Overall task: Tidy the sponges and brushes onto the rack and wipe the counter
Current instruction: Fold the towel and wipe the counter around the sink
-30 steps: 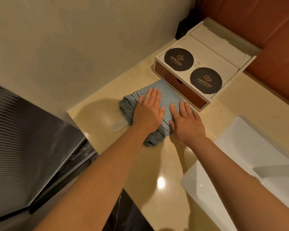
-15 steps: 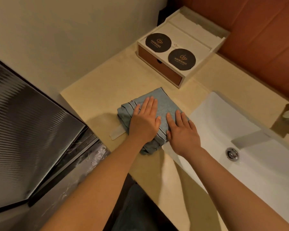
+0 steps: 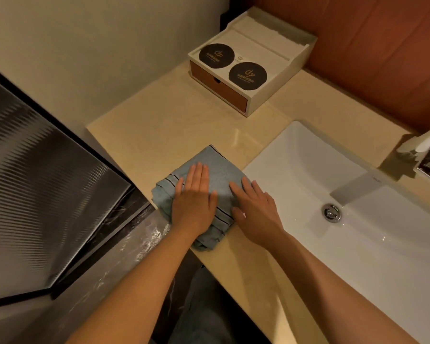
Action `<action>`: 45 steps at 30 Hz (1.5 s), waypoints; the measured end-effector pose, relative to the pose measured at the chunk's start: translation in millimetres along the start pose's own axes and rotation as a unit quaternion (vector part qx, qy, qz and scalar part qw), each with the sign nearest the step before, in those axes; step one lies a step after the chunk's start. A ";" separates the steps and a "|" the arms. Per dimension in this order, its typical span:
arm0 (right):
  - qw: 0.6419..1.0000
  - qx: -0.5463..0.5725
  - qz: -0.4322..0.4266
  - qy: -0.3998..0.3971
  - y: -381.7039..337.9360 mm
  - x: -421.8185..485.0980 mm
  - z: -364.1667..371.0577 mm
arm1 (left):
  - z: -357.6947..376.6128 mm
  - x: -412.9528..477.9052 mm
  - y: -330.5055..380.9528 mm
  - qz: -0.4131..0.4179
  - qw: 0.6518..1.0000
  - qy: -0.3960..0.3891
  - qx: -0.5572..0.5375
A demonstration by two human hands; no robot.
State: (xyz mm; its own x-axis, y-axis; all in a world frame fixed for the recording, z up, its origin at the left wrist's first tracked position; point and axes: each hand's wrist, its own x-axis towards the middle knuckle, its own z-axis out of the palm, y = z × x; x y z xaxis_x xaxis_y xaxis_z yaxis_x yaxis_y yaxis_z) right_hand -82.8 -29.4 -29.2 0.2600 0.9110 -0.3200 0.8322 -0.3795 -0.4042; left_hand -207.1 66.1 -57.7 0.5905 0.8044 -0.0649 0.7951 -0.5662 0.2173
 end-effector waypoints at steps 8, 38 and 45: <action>0.951 0.279 0.129 0.021 26.1 13.5 -7.6 | -3.8 9.1 5.2 0.000 1.000 -0.009 0.002; 0.742 0.484 0.292 0.360 75.5 74.4 -76.5 | -4.6 148.7 54.5 0.291 0.954 -0.056 0.034; 0.707 0.494 0.317 0.394 101.9 89.6 -97.1 | 10.4 180.2 85.1 0.319 0.947 -0.035 0.002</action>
State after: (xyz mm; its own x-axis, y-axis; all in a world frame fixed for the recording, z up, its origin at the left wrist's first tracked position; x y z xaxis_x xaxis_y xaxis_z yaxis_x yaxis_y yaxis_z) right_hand 72.9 29.2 -15.9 0.9440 0.1651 -0.2856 -0.2214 -0.3247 -0.9196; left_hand -31.6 161.0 -61.0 0.9583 0.2854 0.0135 0.2748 -0.9336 0.2300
